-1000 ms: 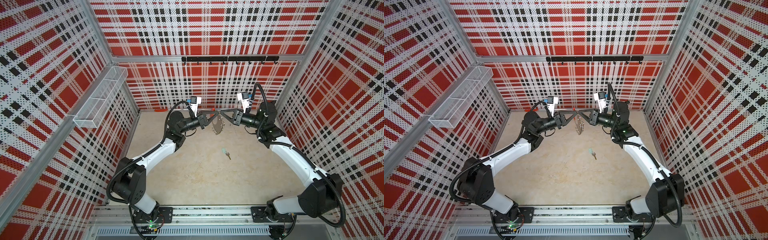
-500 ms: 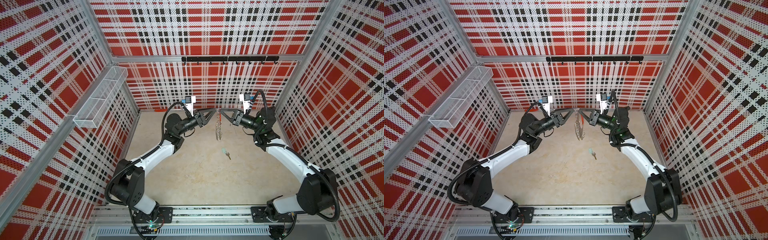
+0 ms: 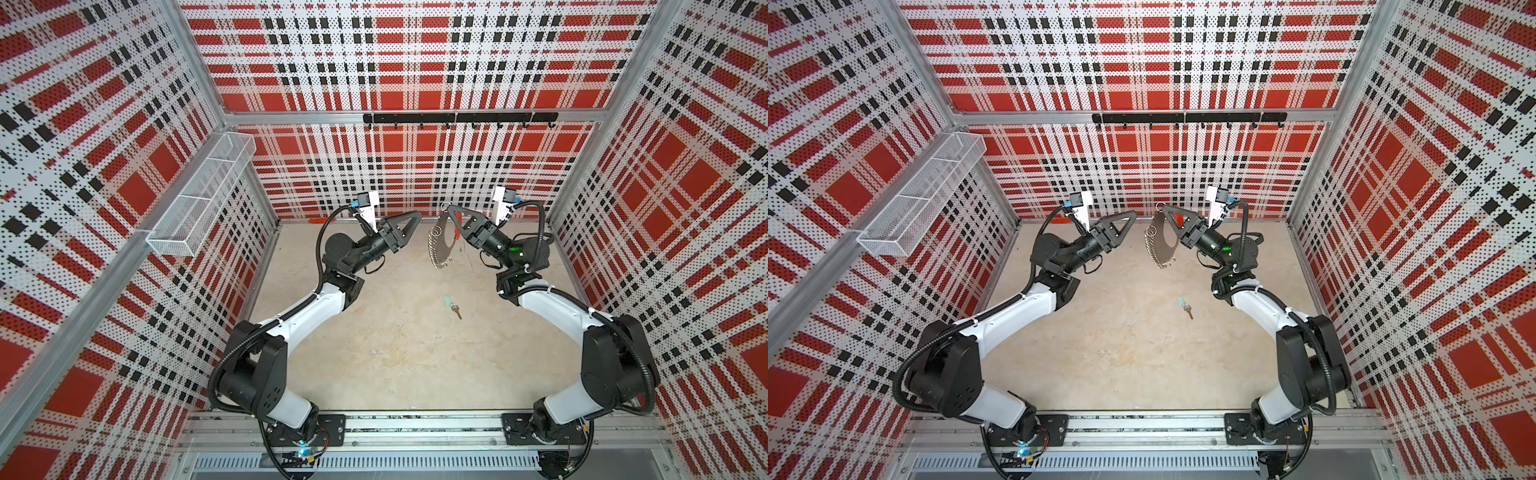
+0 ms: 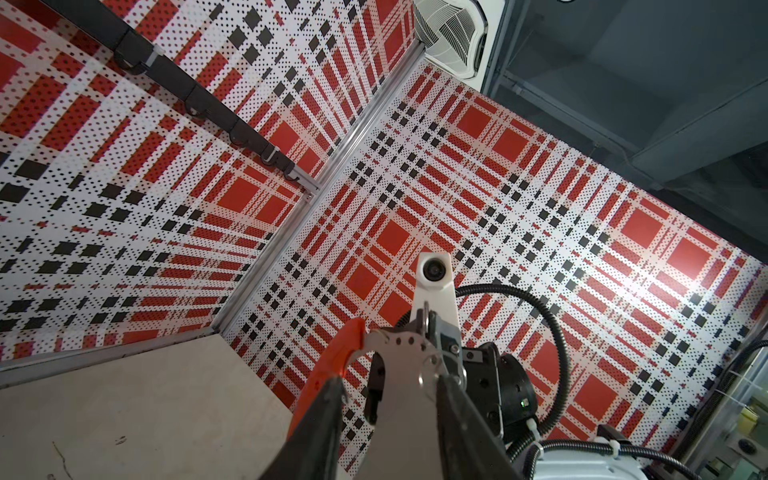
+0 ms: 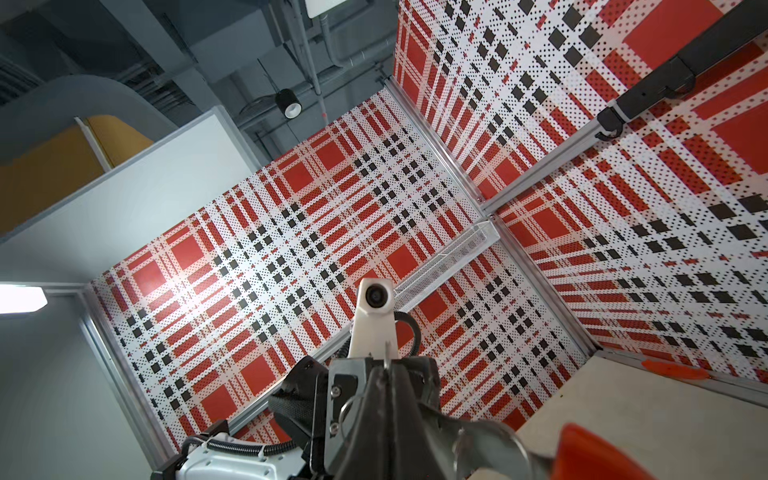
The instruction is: Put the keys on the keyring
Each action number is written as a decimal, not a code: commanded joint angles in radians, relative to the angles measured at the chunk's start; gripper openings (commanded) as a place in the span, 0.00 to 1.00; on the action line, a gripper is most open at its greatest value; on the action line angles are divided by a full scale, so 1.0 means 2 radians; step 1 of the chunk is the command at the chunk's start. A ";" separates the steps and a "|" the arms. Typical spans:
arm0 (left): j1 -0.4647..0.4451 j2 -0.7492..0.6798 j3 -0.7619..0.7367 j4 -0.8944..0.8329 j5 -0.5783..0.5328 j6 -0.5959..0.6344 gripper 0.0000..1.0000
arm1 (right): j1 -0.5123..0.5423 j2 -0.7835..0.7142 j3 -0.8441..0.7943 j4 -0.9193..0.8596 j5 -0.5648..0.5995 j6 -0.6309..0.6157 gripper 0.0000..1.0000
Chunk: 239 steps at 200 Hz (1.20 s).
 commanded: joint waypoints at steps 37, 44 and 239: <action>-0.016 0.021 0.040 0.046 0.023 -0.020 0.43 | 0.011 0.005 0.023 0.052 0.005 0.023 0.00; -0.017 0.024 0.043 0.048 0.024 -0.020 0.43 | 0.011 0.005 0.023 0.052 0.005 0.023 0.00; -0.042 0.064 0.086 0.054 0.032 -0.031 0.05 | 0.015 -0.012 0.019 0.012 -0.021 0.001 0.00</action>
